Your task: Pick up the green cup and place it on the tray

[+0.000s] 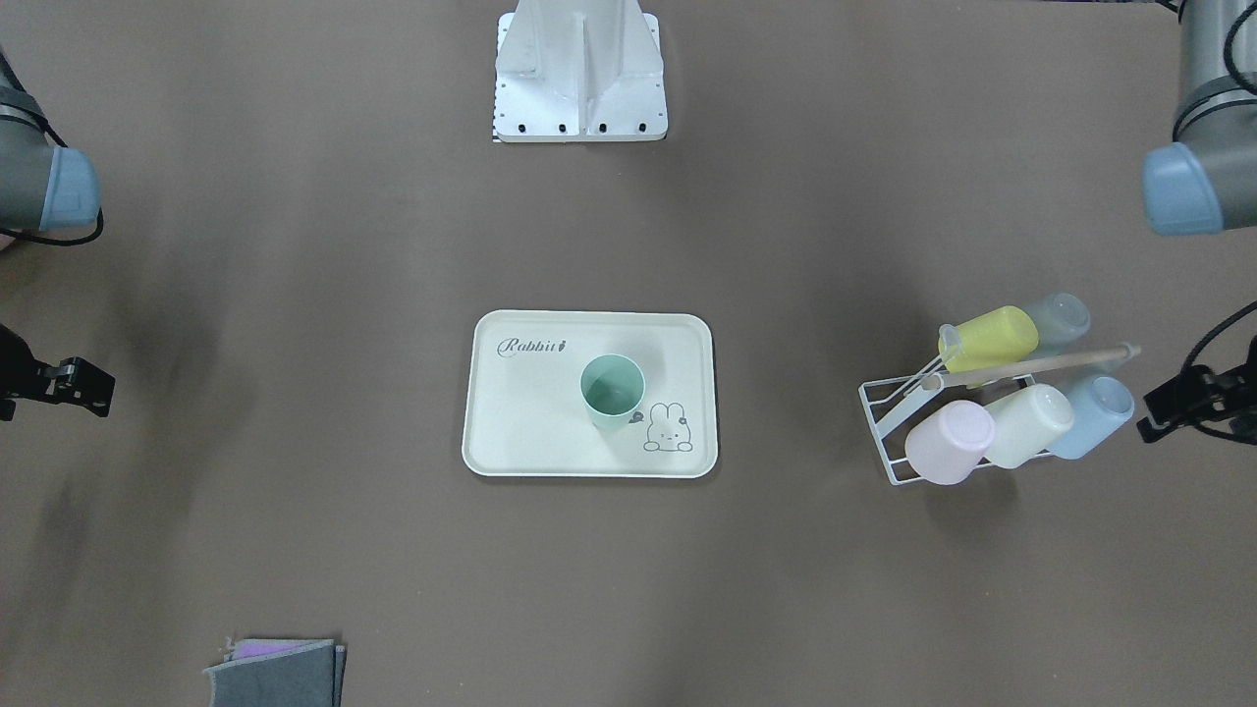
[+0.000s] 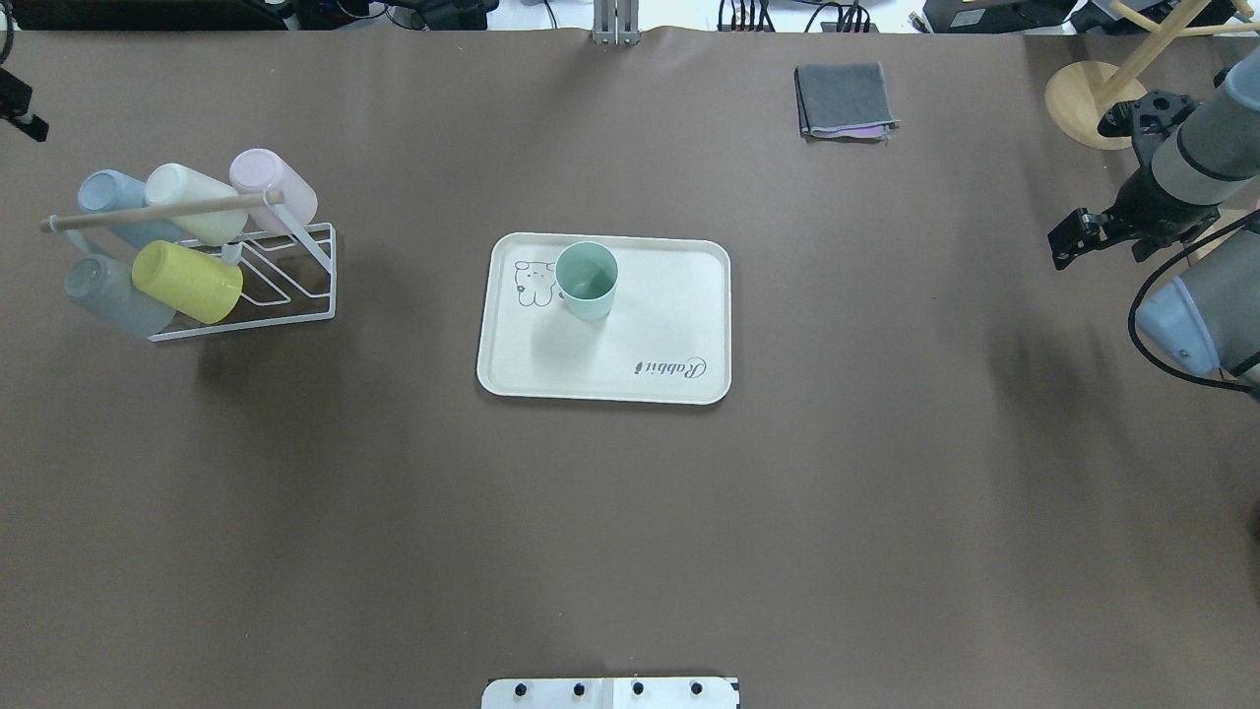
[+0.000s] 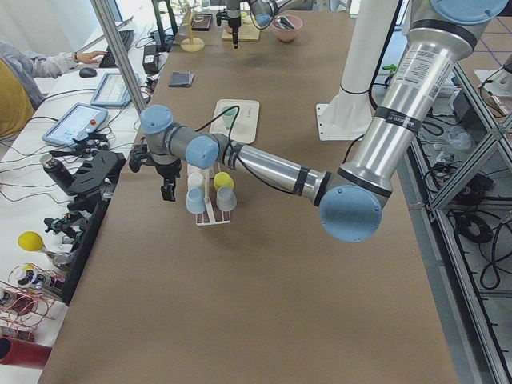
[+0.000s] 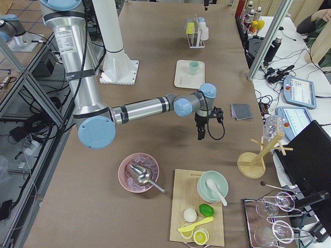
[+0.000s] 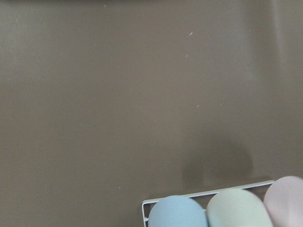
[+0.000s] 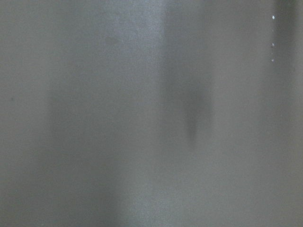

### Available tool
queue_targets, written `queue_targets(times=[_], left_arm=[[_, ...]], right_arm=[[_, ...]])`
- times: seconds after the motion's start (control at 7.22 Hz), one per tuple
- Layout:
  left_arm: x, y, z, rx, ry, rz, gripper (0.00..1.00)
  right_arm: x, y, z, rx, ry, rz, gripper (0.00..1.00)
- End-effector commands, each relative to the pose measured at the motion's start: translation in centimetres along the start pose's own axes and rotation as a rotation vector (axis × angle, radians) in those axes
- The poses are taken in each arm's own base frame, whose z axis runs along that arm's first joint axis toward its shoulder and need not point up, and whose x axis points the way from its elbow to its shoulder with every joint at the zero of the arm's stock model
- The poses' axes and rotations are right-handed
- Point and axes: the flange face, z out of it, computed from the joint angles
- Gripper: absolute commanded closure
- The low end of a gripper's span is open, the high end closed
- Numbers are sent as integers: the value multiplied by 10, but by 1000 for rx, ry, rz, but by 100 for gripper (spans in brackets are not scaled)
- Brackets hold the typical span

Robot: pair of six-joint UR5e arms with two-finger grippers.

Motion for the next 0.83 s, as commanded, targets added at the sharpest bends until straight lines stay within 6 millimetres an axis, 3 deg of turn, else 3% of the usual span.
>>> queue_targets(times=[0.0, 0.28, 0.69], left_arm=[[-66, 27, -10, -19, 59, -45, 1], [-92, 31, -20, 5, 42, 30, 1], [-120, 38, -12, 3, -169, 221, 1]], right_arm=[[-2, 0, -2, 3, -4, -2, 0], [-2, 0, -3, 12, -8, -5, 0], [0, -1, 0, 6, -5, -3, 0]])
